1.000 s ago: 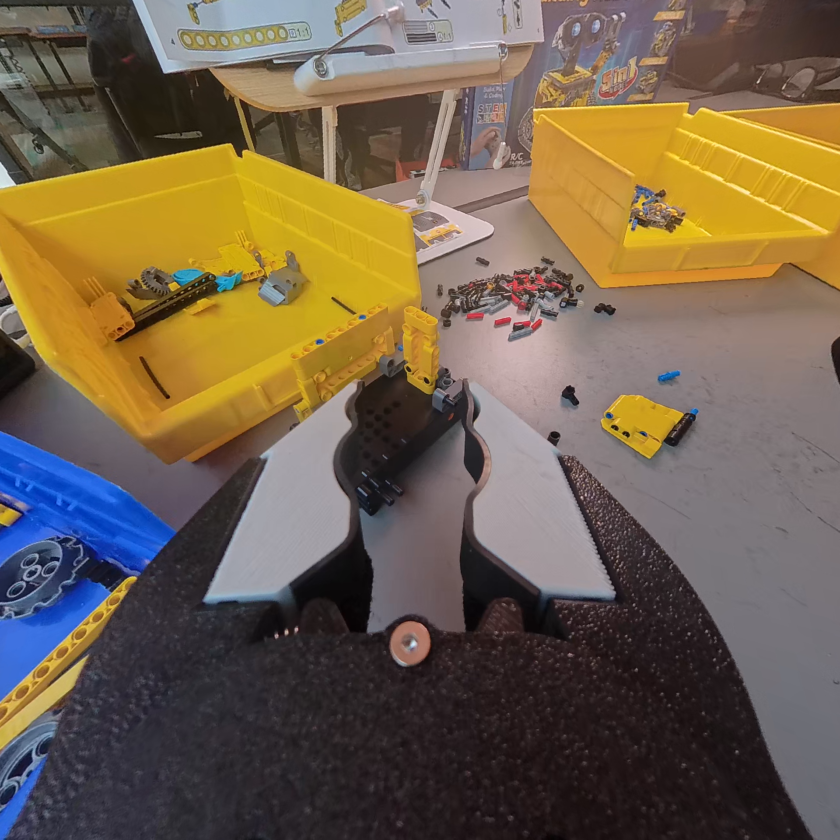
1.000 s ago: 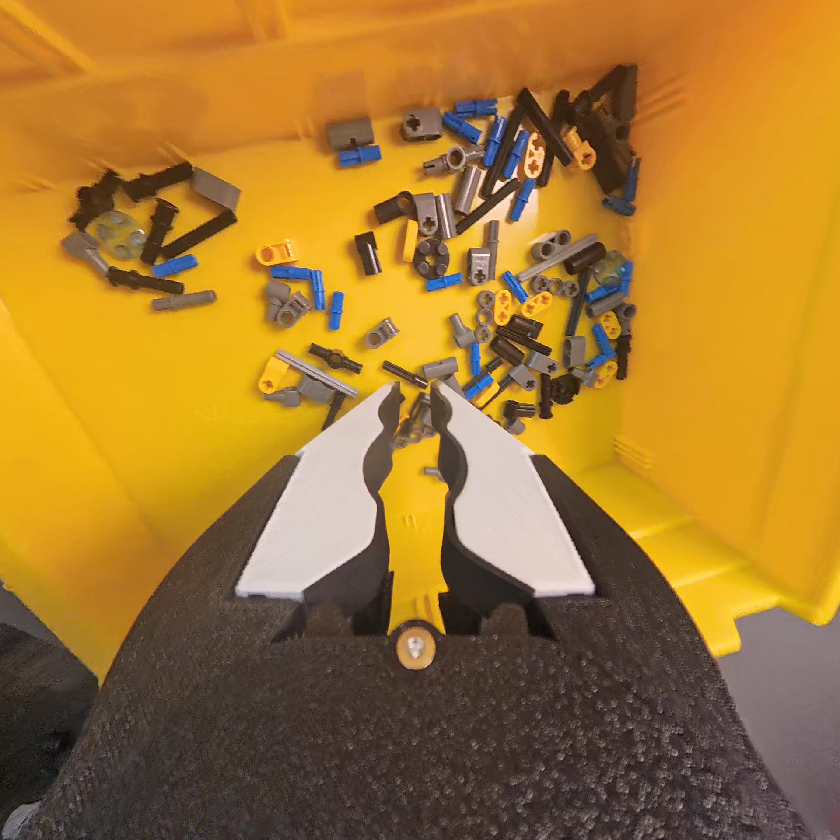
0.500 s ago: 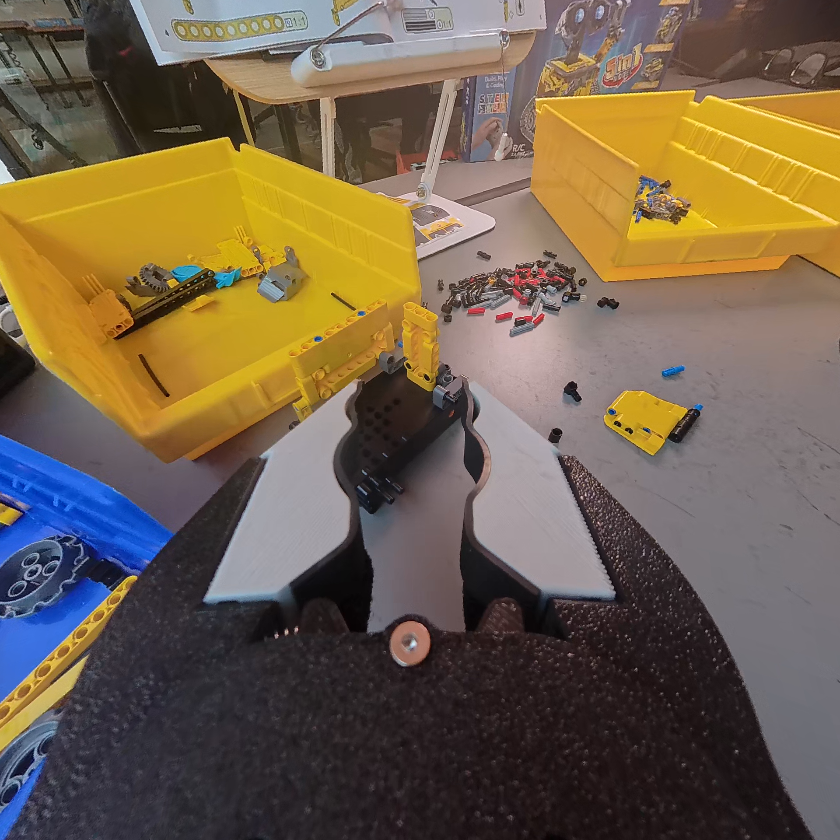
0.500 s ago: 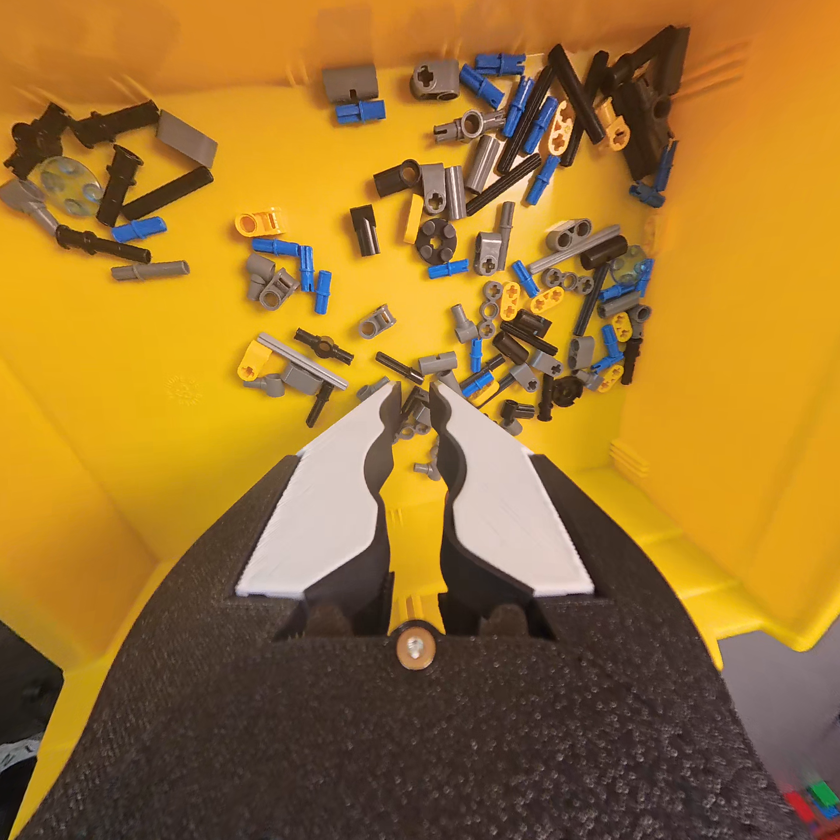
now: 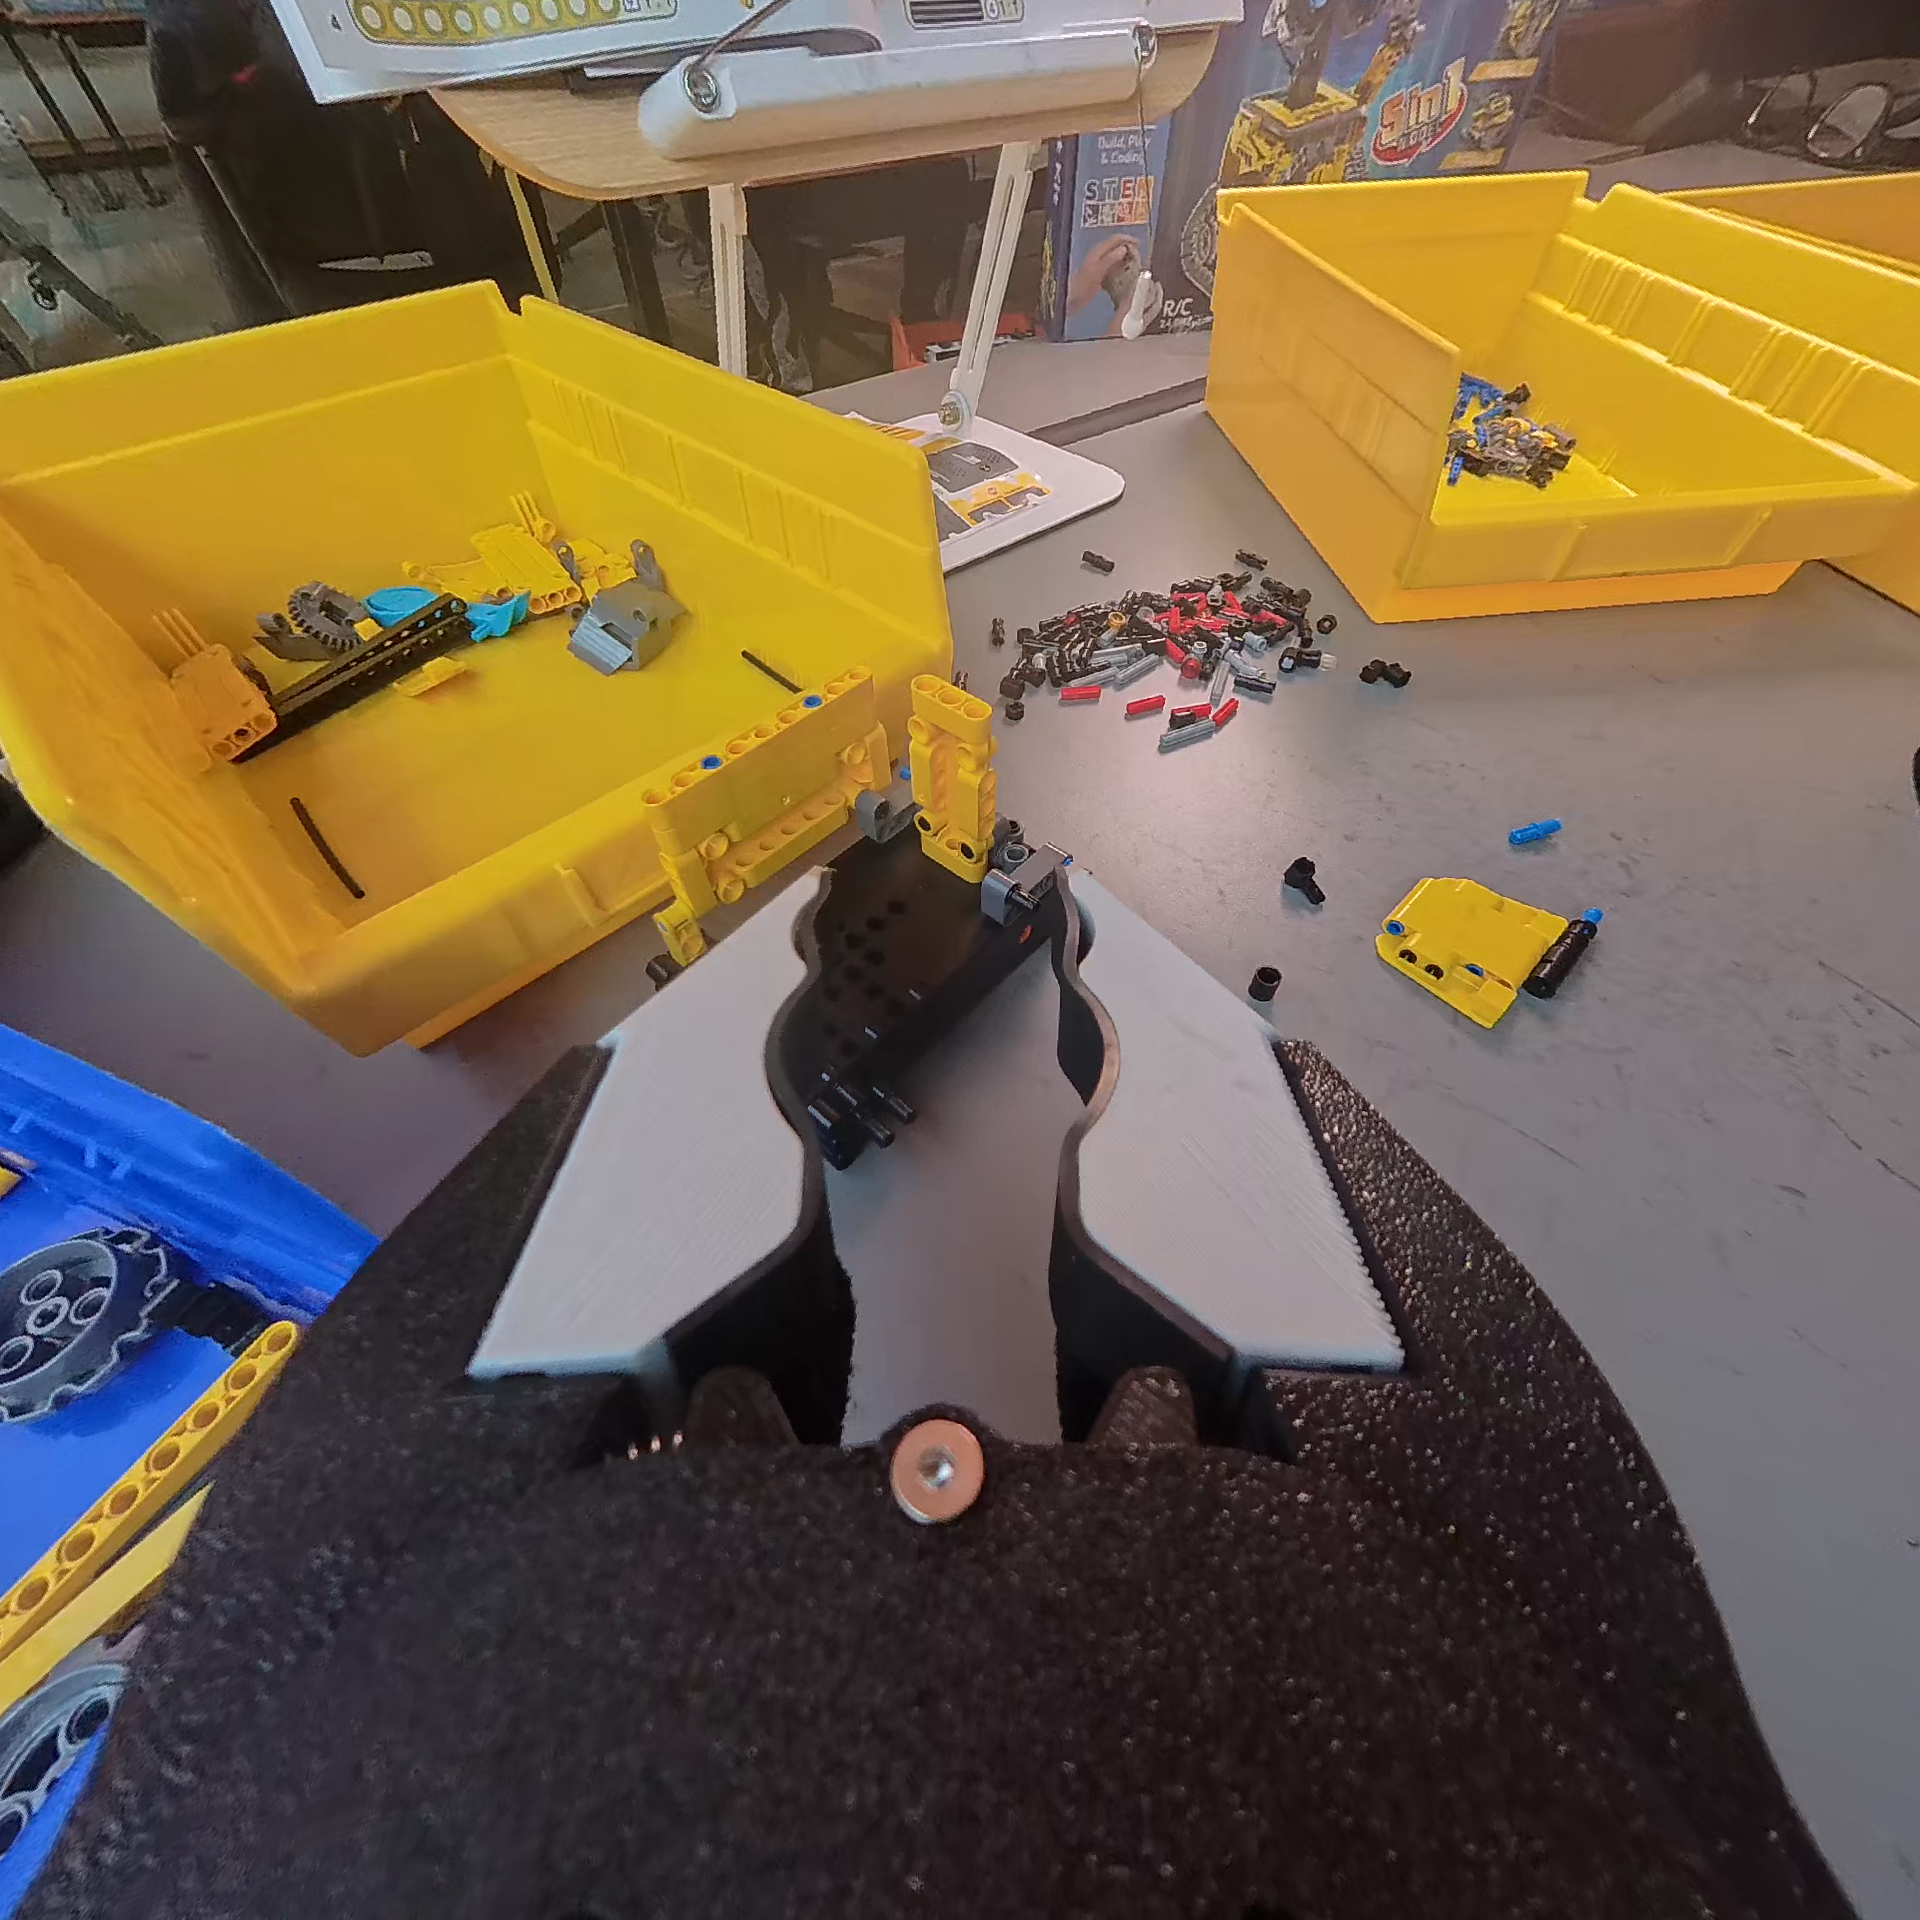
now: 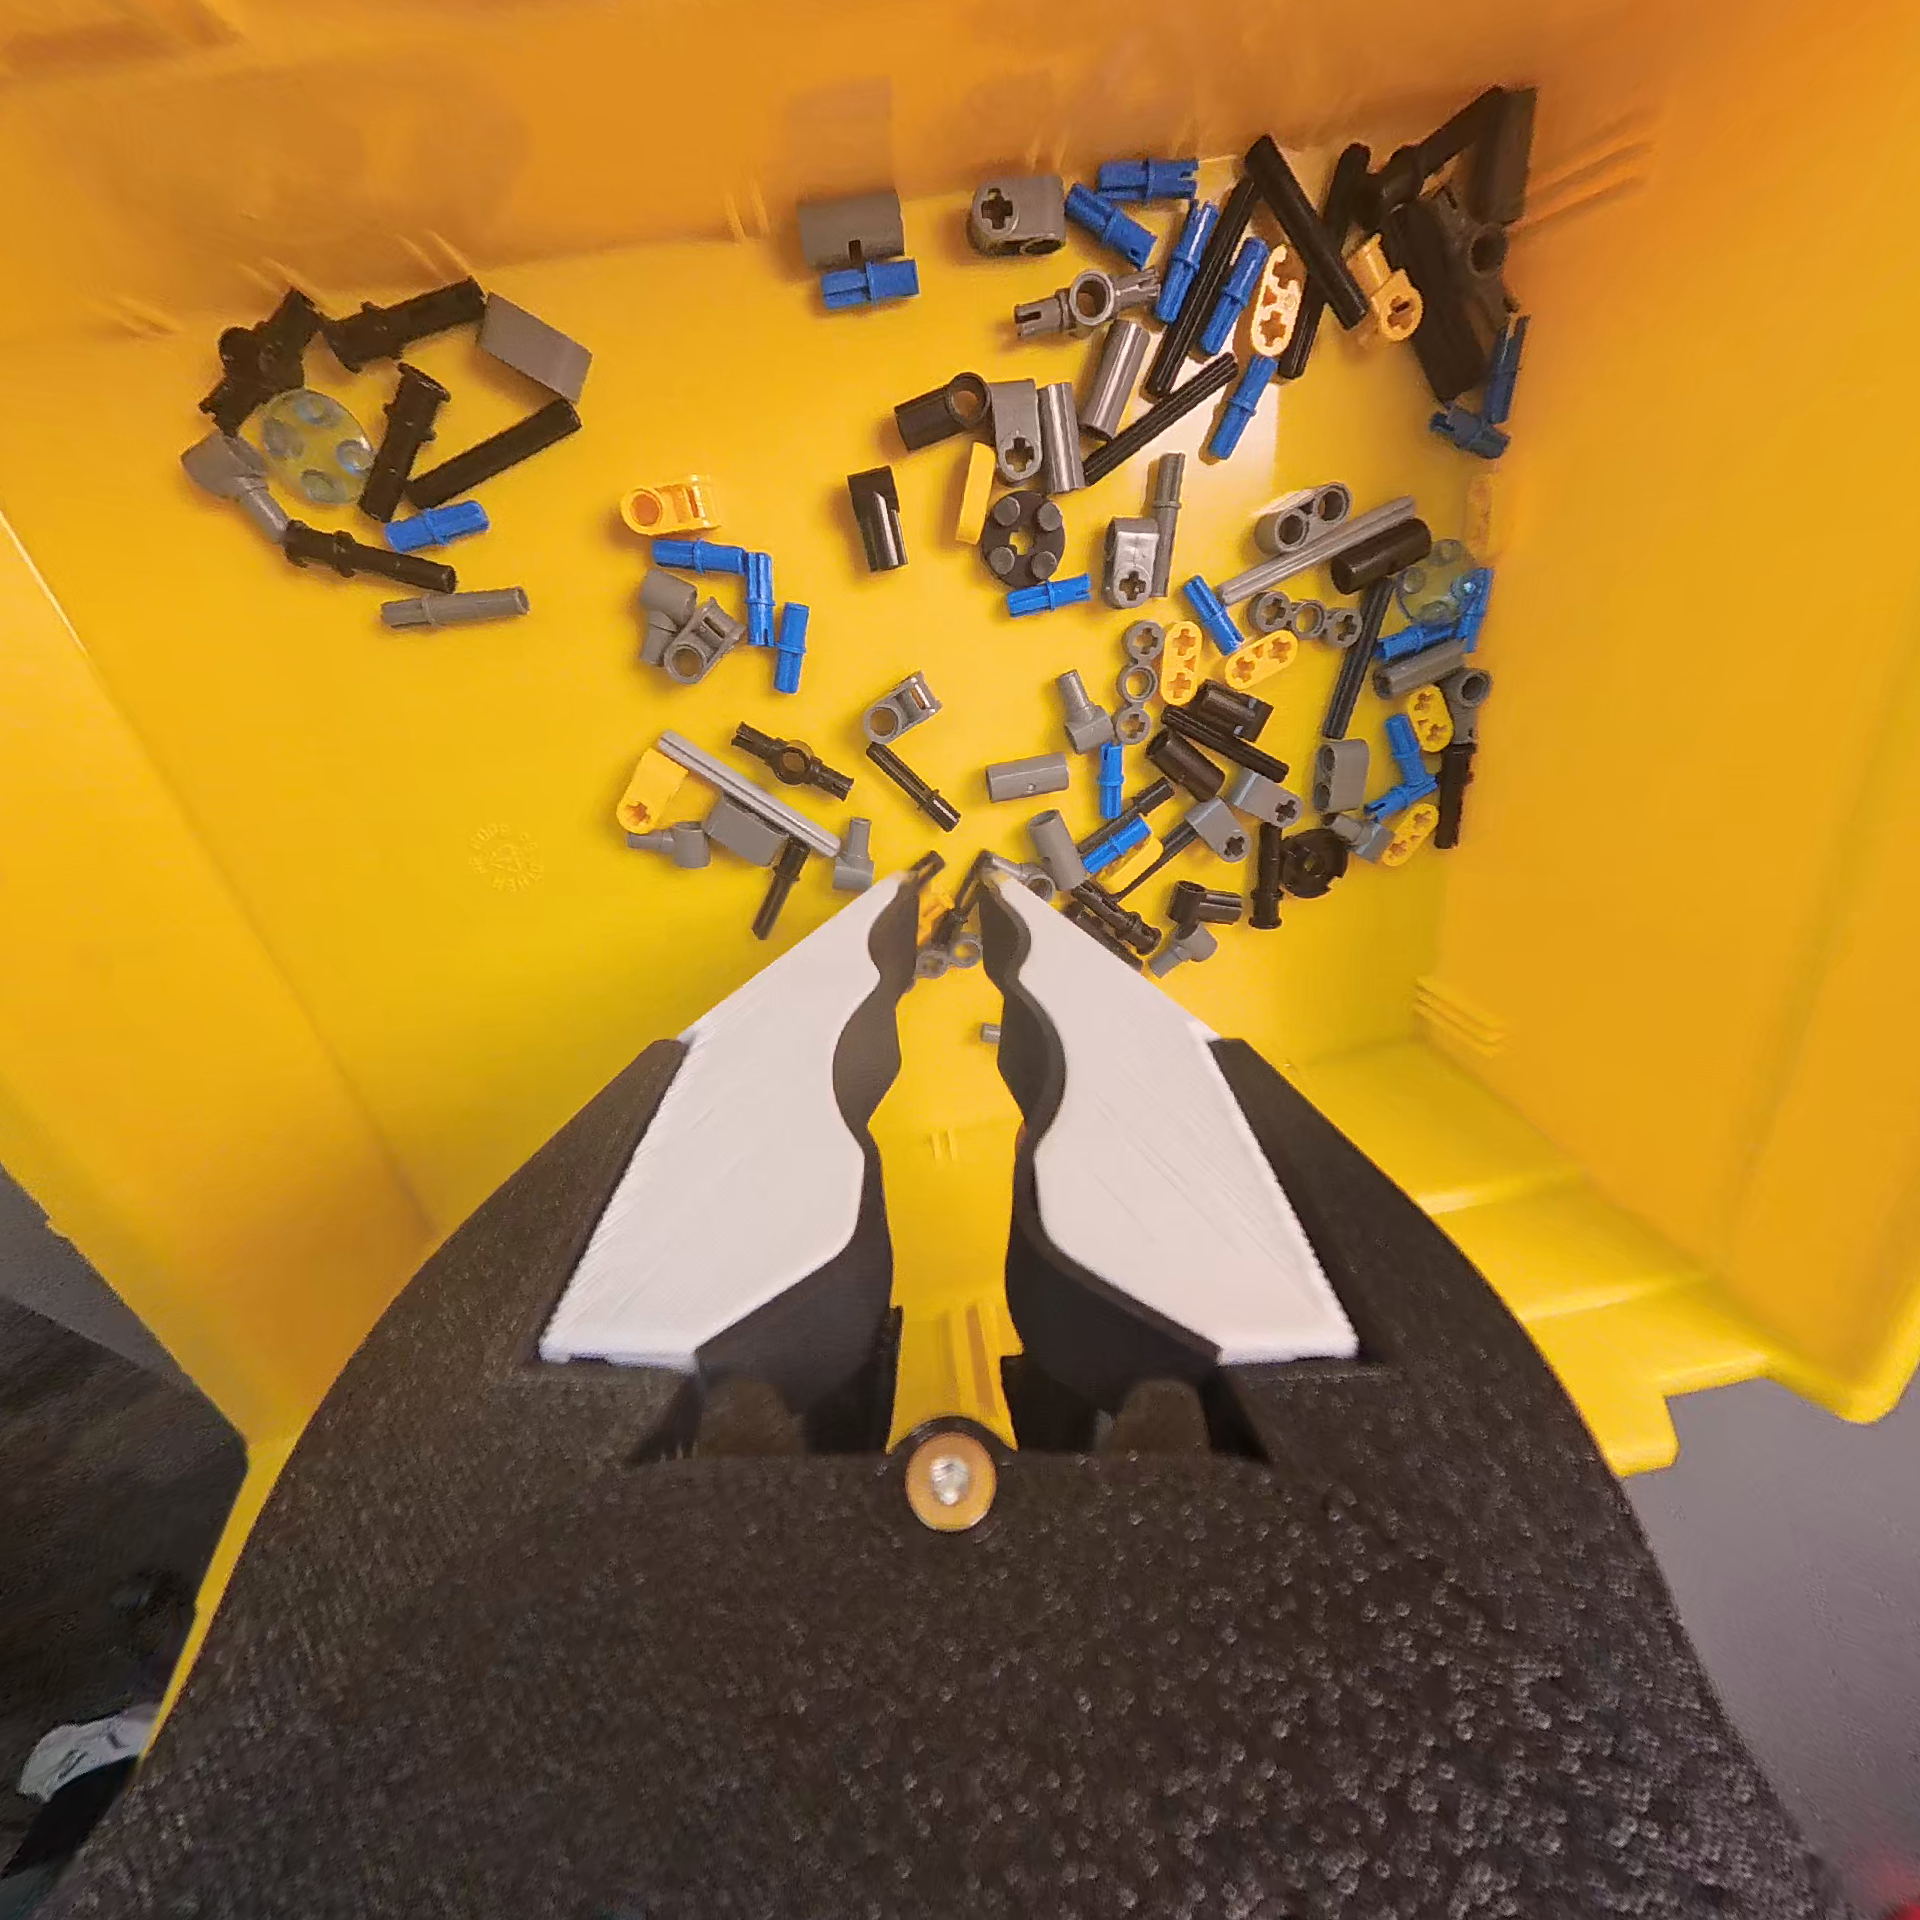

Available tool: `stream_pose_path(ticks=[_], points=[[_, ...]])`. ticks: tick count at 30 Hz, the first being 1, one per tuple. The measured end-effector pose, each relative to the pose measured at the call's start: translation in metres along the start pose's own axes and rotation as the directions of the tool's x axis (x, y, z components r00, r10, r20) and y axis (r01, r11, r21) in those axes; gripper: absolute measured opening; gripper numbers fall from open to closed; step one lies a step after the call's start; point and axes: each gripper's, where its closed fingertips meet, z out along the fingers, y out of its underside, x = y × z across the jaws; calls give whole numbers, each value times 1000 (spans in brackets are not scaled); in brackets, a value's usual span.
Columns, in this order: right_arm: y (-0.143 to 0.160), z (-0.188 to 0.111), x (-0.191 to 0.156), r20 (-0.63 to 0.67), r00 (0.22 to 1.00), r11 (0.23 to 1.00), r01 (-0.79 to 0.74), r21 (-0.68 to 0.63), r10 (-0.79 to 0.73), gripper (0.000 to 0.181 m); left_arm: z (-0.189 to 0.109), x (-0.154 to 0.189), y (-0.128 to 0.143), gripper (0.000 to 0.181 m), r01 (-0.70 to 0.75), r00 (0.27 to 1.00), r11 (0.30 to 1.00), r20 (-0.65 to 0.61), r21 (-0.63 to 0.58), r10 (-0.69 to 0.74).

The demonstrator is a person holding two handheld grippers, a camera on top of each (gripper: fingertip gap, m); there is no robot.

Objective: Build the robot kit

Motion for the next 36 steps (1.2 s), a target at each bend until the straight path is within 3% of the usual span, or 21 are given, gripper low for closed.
stream_pose_path(ticks=[14, 20, 31, 33, 36], points=[[-77, 2, -76, 88, 984, 947, 124, 297, -156, 13, 2, 2, 2, 39, -23, 1000, 1000, 6, -15, 23], [-77, 23, -85, 102, 983, 960, 121, 251, -150, 13, 1, 1, 2, 39, -21, 1000, 1000, 7, -13, 22], [-75, 22, -84, 116, 990, 970, 49, 237, -78, 9, 0, 2, 0, 39, -23, 1000, 1000, 8, 1, 23], [-73, 17, -78, 74, 995, 970, 48, 240, -68, 10, -1, 2, -1, 39, -24, 1000, 1000, 3, 9, 24], [-80, -21, -65, -10, 1000, 945, 18, 326, -16, 9, -1, 6, -2, 39, -28, 999, 1000, -24, 9, 29]])
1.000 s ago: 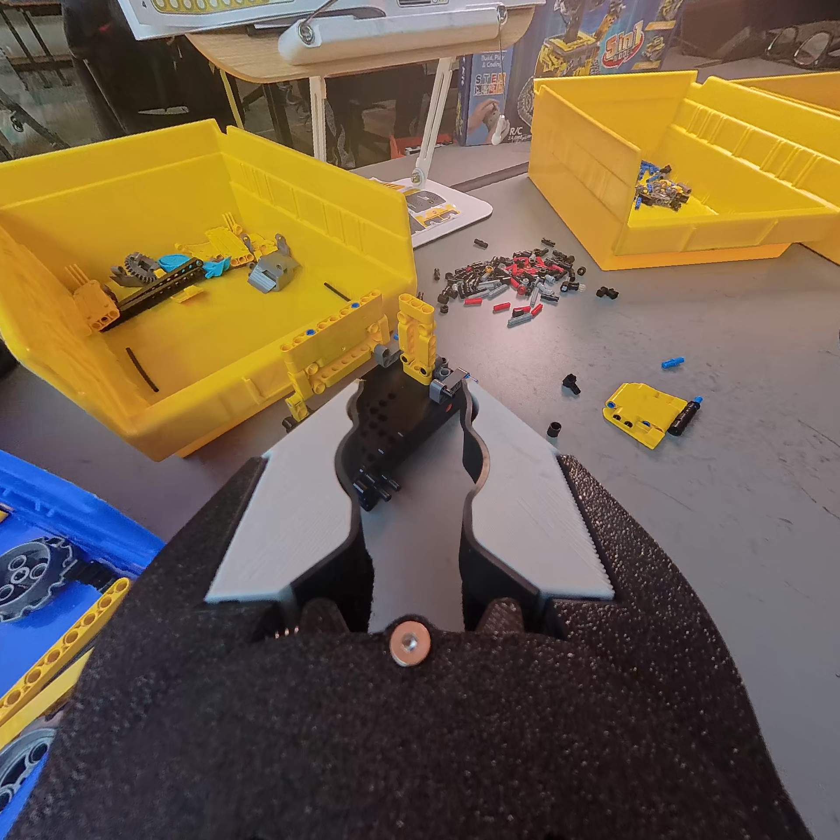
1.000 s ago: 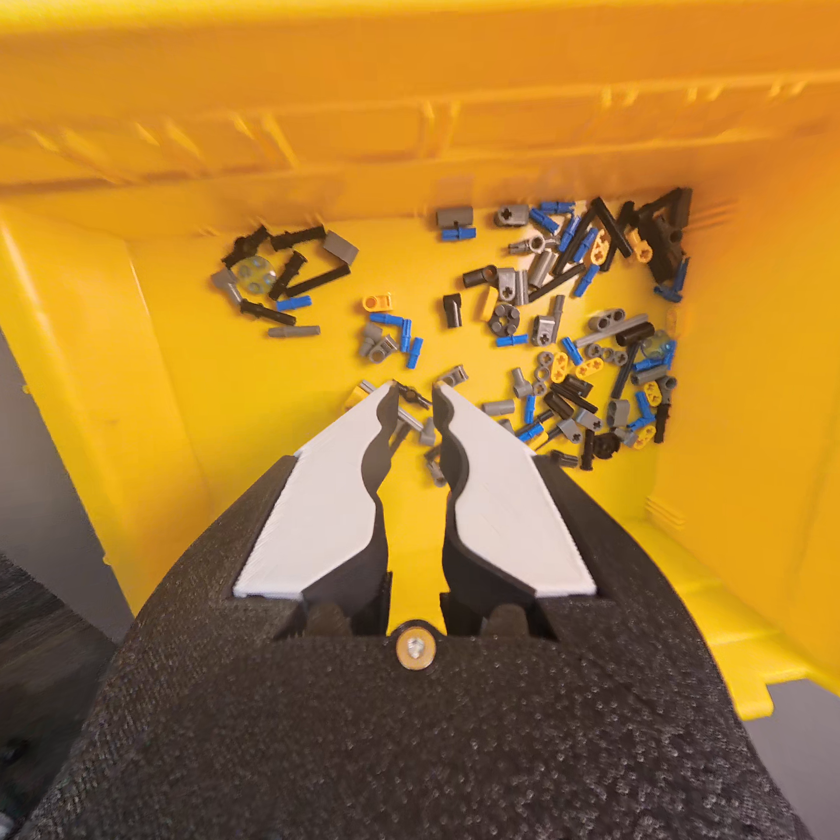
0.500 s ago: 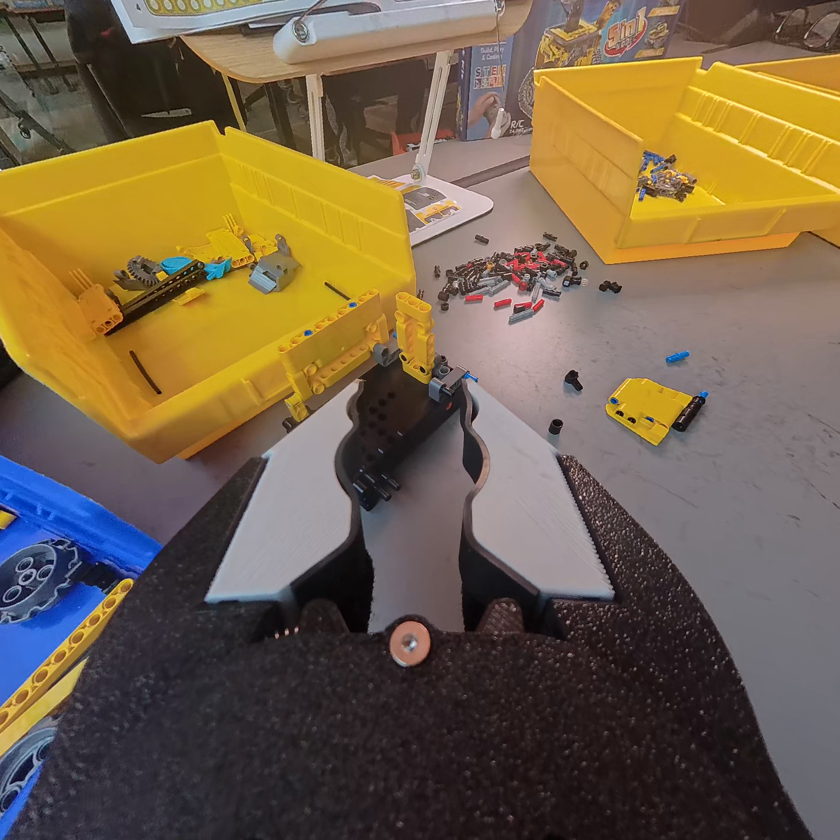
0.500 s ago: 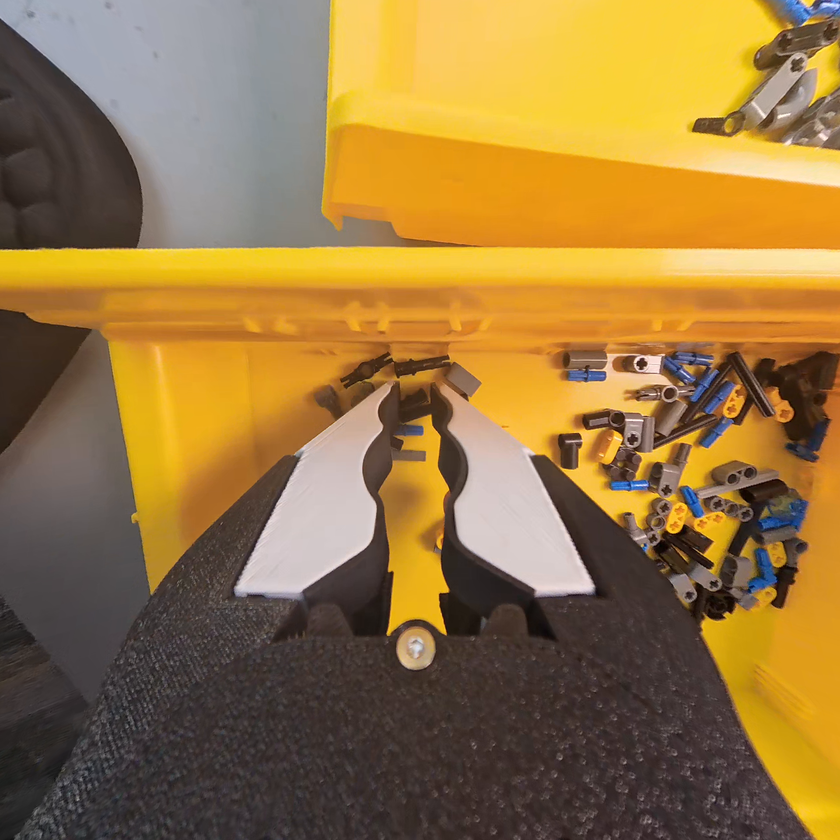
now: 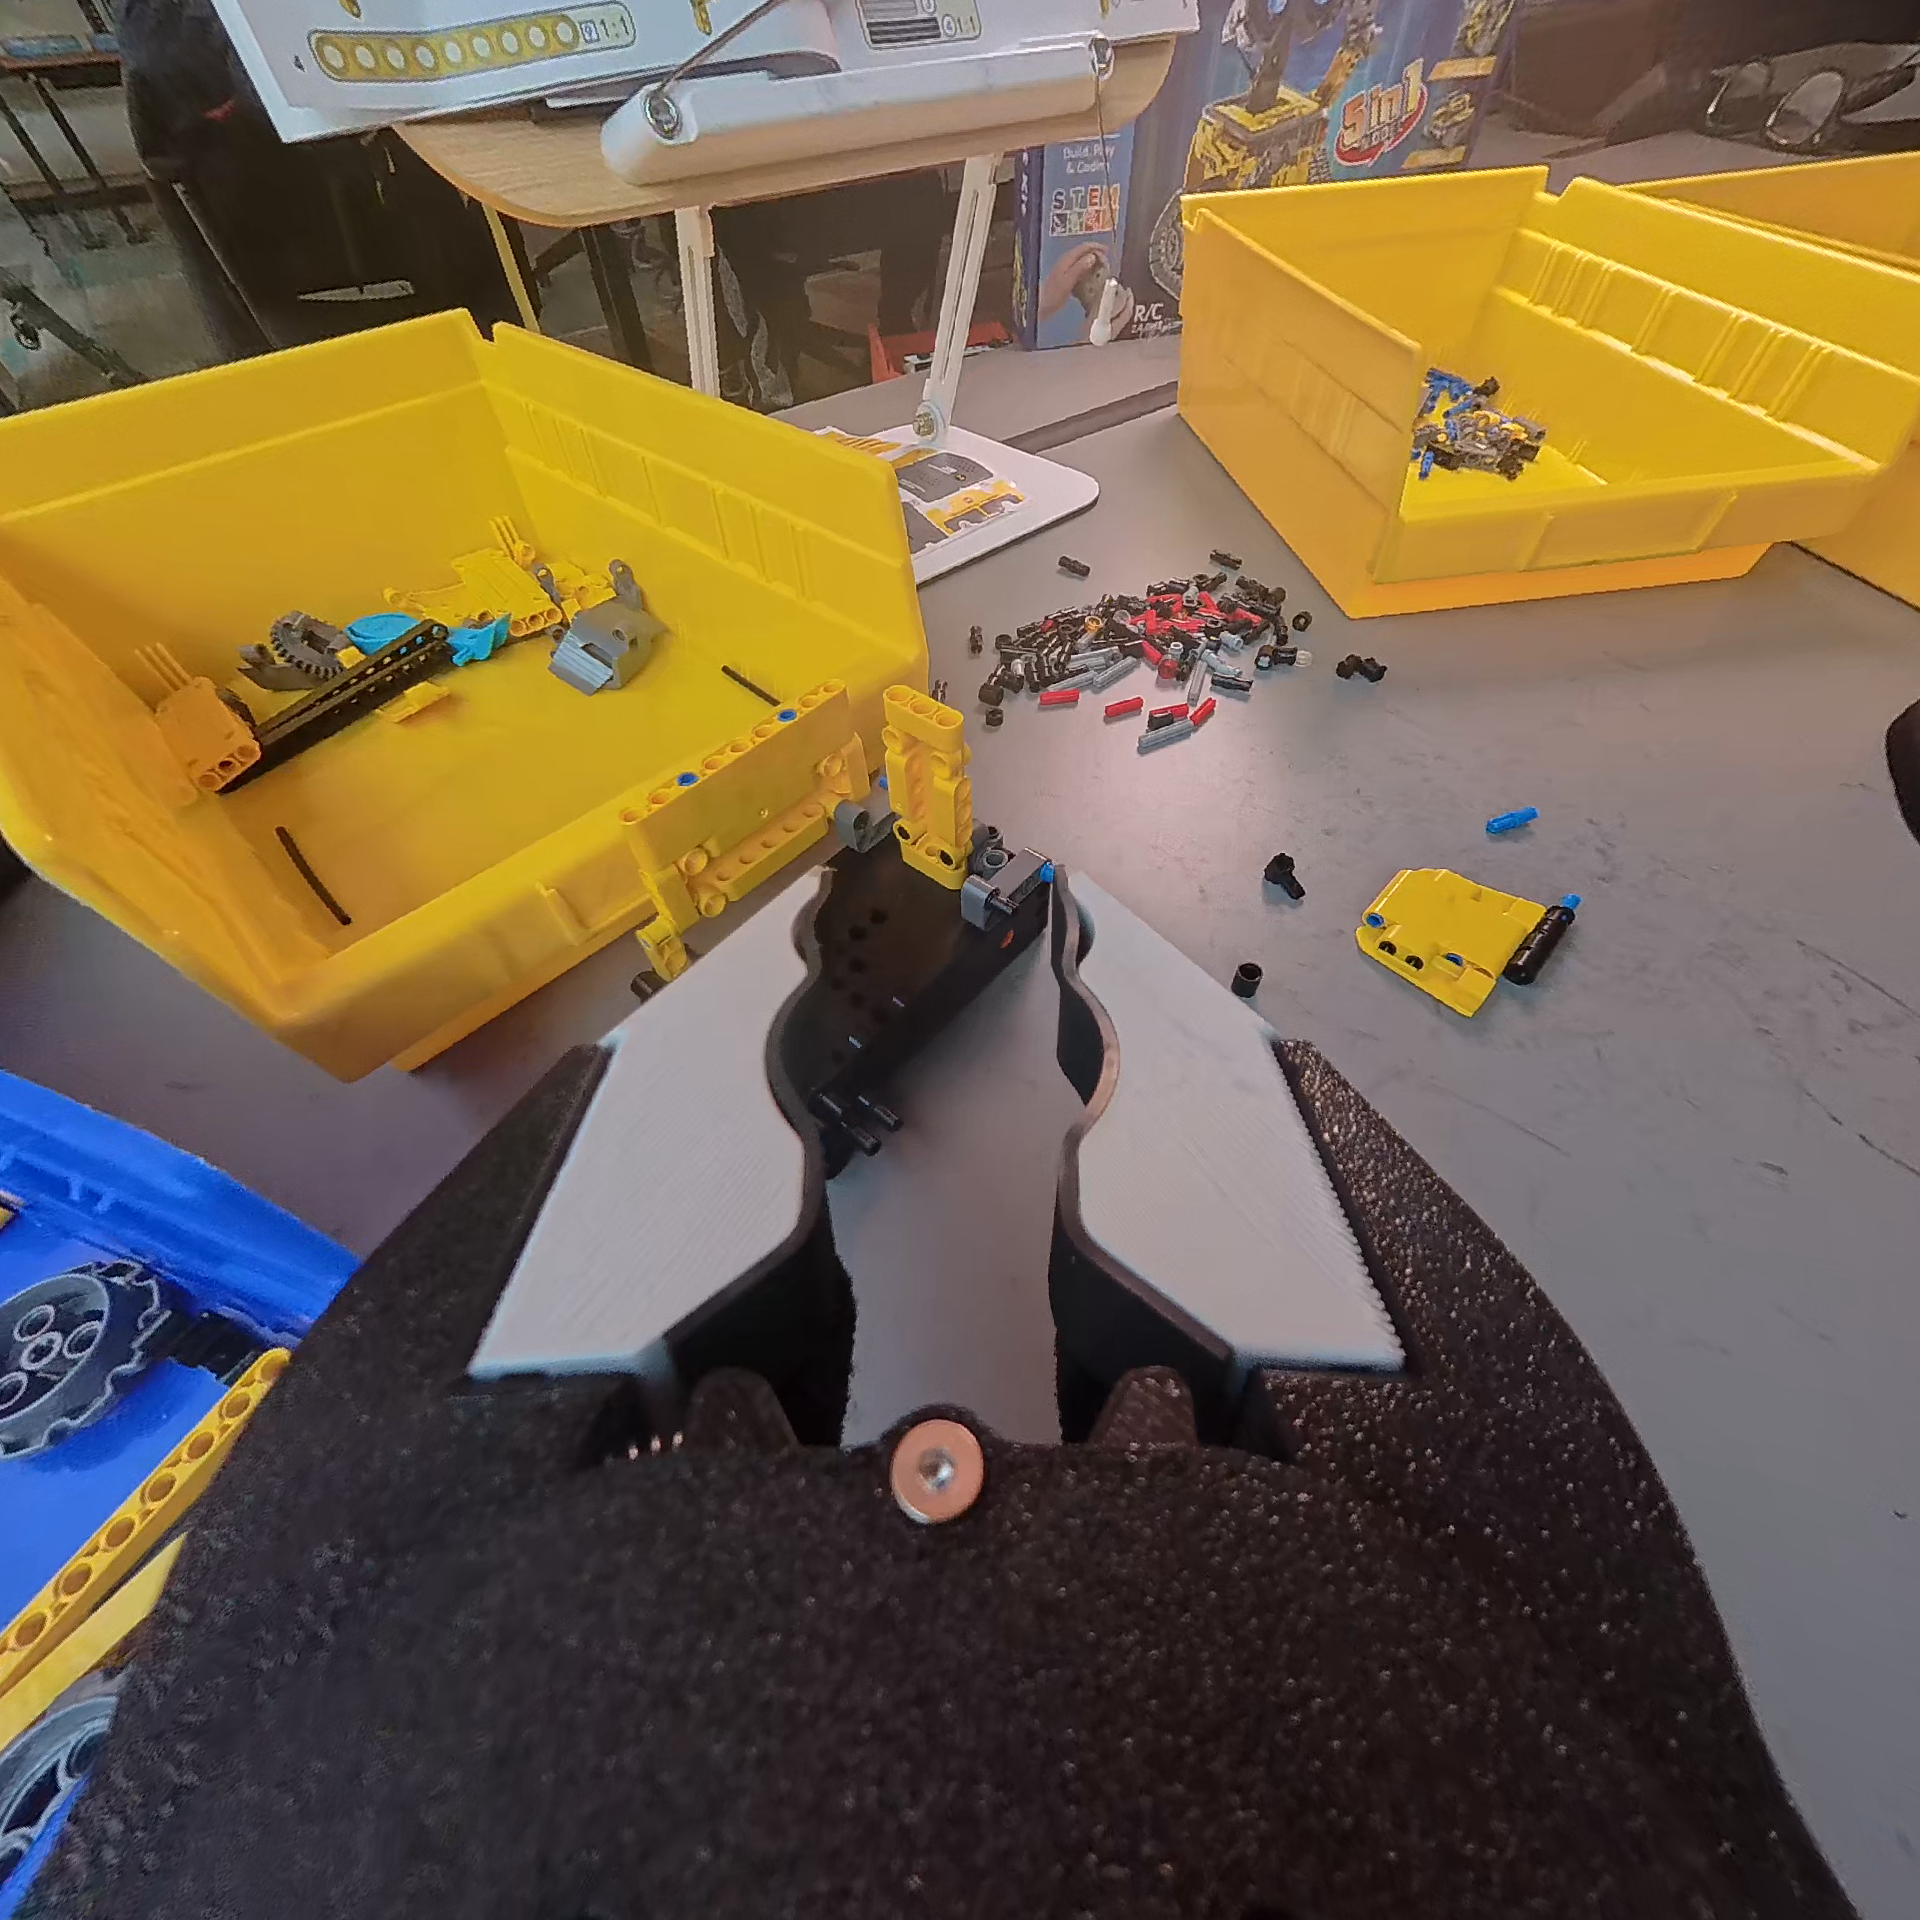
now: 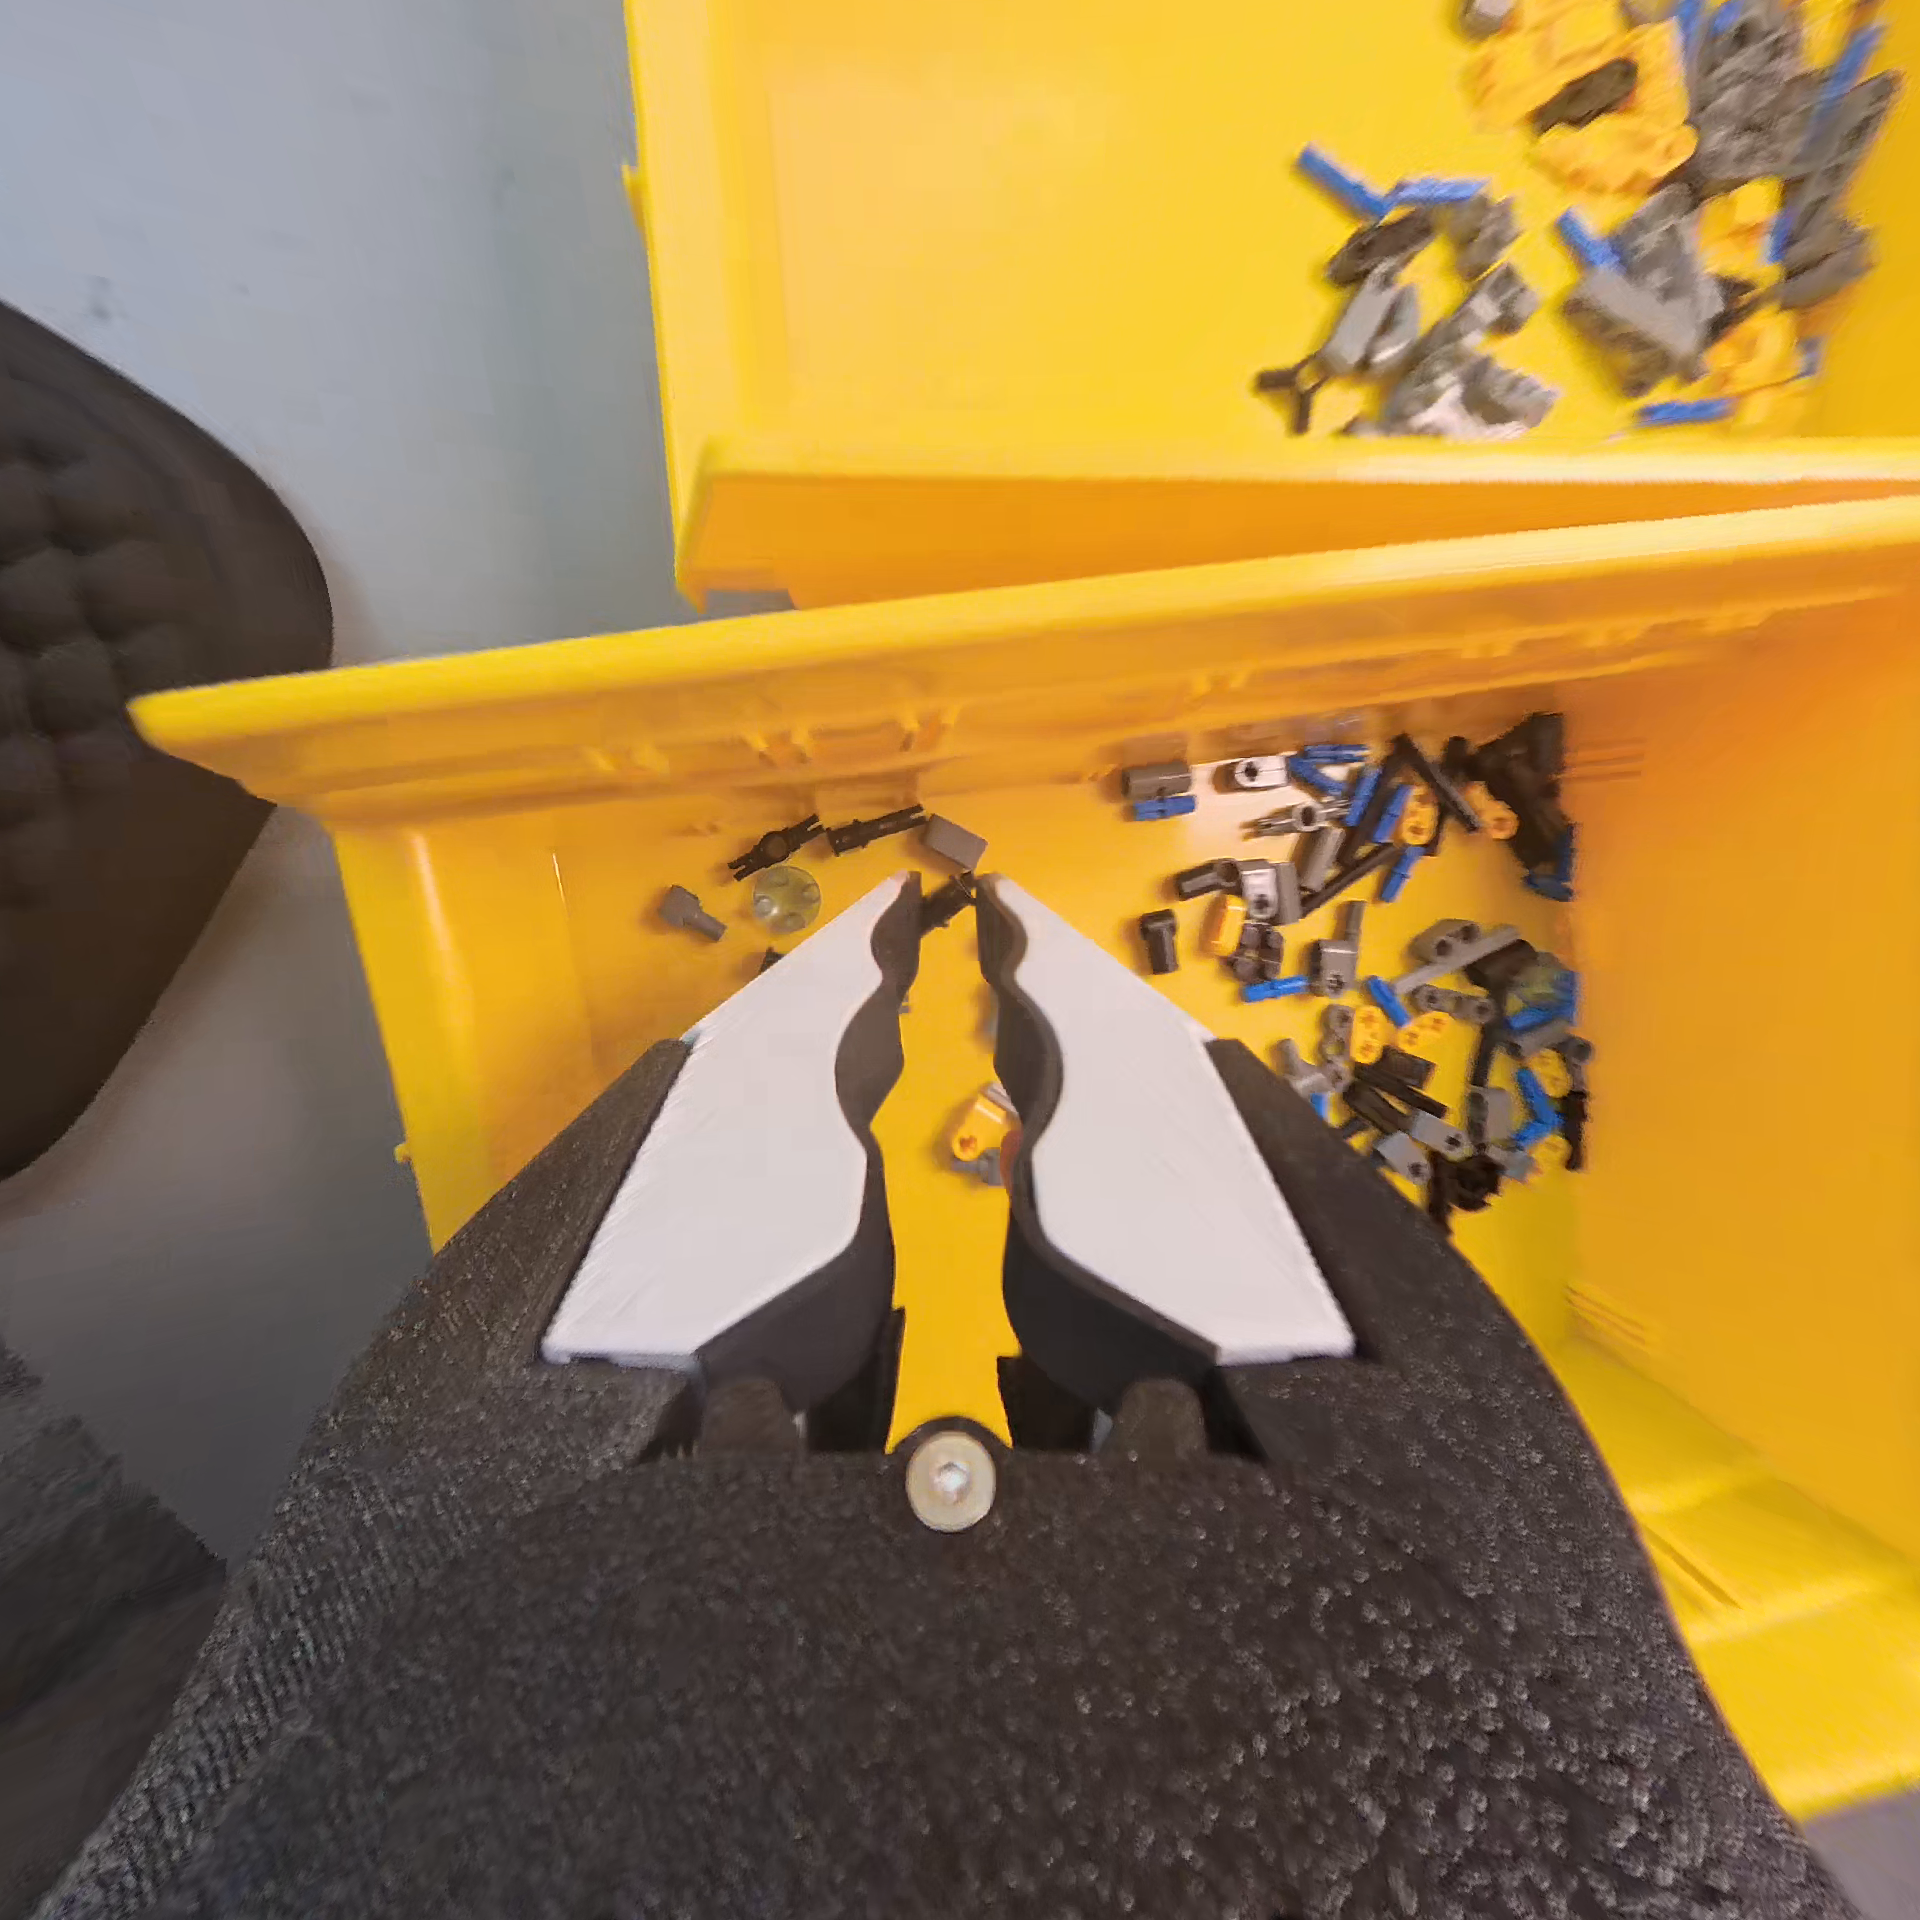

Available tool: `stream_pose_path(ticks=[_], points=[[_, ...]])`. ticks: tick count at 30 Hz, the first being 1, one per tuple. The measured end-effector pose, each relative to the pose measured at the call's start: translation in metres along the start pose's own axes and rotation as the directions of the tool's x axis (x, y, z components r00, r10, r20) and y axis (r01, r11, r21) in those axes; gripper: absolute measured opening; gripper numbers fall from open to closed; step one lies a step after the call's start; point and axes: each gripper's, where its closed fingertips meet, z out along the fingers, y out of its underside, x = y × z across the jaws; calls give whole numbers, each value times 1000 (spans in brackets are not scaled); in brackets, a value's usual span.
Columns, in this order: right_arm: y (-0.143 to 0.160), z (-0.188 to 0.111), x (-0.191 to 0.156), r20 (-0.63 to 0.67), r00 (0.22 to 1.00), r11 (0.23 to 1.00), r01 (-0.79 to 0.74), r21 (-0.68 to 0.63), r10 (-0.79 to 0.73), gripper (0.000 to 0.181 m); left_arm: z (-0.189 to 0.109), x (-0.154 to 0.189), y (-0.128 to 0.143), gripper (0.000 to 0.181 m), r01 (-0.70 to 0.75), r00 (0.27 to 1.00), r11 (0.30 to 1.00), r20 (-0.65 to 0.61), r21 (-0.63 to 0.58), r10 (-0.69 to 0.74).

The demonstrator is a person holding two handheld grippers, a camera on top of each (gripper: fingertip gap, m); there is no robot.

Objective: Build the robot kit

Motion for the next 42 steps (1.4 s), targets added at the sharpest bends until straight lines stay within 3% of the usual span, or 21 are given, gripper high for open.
stream_pose_path(ticks=[5, 8, 13, 19, 23, 29, 33, 38, 42], points=[[-80, -75, 1, -268, 963, 970, 91, 227, -28, 10, 3, 13, -13, 38, -22, 997, 998, -78, 57, 27], [-140, -84, -33, -323, 945, 923, 167, 348, -49, 10, 11, 26, -22, 40, -36, 988, 995, -146, 93, 50], [-235, -36, -108, -195, 978, 823, 168, 543, -71, 10, 28, 45, -34, 43, -122, 960, 985, -238, 125, 149], [-310, 59, -163, 127, 991, 730, -123, 672, 50, 10, 47, 62, -41, 37, -152, 907, 978, -374, 139, 194], [-332, 88, -185, 338, 935, 640, -325, 696, 107, 10, 42, 89, -21, 32, -110, 855, 989, -497, 99, 144], [-341, 76, -192, 488, 866, 483, -475, 735, 109, 10, 42, 104, -25, 26, -57, 857, 994, -506, 91, 96], [-343, 68, -195, 412, 906, 455, -410, 790, 102, 10, 46, 104, -36, 20, -12, 878, 993, -475, 119, 67], [-344, 59, -197, 342, 935, 428, -350, 834, 98, 10, 44, 105, -41, 7, -59, 898, 985, -422, 163, 123], [-342, 58, -200, 300, 951, 442, -299, 846, 70, 9, 40, 100, -44, 3, -62, 904, 981, -407, 183, 133]])
